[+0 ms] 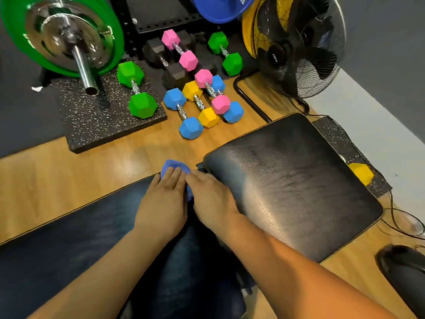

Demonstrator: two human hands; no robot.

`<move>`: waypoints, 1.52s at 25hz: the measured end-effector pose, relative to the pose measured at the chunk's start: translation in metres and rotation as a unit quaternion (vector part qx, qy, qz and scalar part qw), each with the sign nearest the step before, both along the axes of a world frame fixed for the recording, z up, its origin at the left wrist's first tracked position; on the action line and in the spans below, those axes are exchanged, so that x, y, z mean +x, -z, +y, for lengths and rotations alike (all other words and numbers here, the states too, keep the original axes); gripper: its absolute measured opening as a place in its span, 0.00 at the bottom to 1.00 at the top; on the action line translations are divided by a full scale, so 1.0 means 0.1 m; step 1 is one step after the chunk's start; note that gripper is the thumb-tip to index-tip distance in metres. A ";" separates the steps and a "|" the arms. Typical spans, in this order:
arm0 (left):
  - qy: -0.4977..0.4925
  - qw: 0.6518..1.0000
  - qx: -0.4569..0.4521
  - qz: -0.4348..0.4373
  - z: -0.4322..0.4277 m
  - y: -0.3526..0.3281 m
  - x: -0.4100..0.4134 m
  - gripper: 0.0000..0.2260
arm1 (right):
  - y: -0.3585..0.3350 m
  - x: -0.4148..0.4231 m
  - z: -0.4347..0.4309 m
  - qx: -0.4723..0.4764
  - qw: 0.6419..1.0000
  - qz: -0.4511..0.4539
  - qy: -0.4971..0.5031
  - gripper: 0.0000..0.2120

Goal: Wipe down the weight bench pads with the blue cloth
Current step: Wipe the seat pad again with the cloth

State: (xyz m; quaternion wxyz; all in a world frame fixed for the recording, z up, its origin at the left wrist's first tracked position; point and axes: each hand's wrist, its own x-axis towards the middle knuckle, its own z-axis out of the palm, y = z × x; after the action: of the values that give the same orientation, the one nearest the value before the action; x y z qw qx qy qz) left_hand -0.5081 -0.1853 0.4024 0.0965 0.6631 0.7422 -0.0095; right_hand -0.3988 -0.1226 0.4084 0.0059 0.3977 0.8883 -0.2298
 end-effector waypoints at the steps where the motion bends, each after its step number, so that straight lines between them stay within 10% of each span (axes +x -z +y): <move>1: -0.008 0.999 0.018 -0.027 0.05 0.02 0.14 0.26 | -0.04 0.13 0.13 0.036 0.999 0.011 -0.020 0.18; 7: -0.064 0.973 0.114 -0.189 0.87 -0.10 1.10 0.23 | -0.05 1.01 1.02 0.182 0.976 -0.071 -0.095 0.27; 14: -0.071 0.994 0.014 -0.077 0.87 -0.23 1.80 0.28 | -0.02 1.83 1.35 0.086 0.979 -0.032 -0.183 0.30; 20: -0.068 0.996 -0.025 -0.044 2.18 -0.28 2.36 0.18 | -0.13 2.29 2.14 0.007 0.999 -0.012 -0.036 0.25; 26: -0.149 0.988 -0.003 0.046 1.16 -0.20 1.44 0.14 | 0.10 1.15 1.34 0.038 0.988 0.010 -0.147 0.29; 30: -0.307 0.950 0.013 -0.063 0.81 -0.12 0.93 0.12 | 0.05 0.63 1.01 0.042 0.968 -0.031 -0.244 0.23; 34: -0.203 0.956 0.113 -0.181 1.34 -0.11 1.23 0.15 | 0.00 1.18 1.59 0.019 0.978 0.035 -0.203 0.25; 38: -0.137 0.972 0.015 -0.190 2.28 -0.24 1.89 0.14 | -0.13 1.94 2.36 0.025 0.993 0.075 -0.089 0.29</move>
State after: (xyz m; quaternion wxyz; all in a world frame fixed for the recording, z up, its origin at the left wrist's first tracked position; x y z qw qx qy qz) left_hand -0.3188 0.0429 0.4267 0.2264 0.5460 0.7942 0.1411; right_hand -0.2044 0.1134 0.4214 -0.0502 0.2985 0.9236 -0.2351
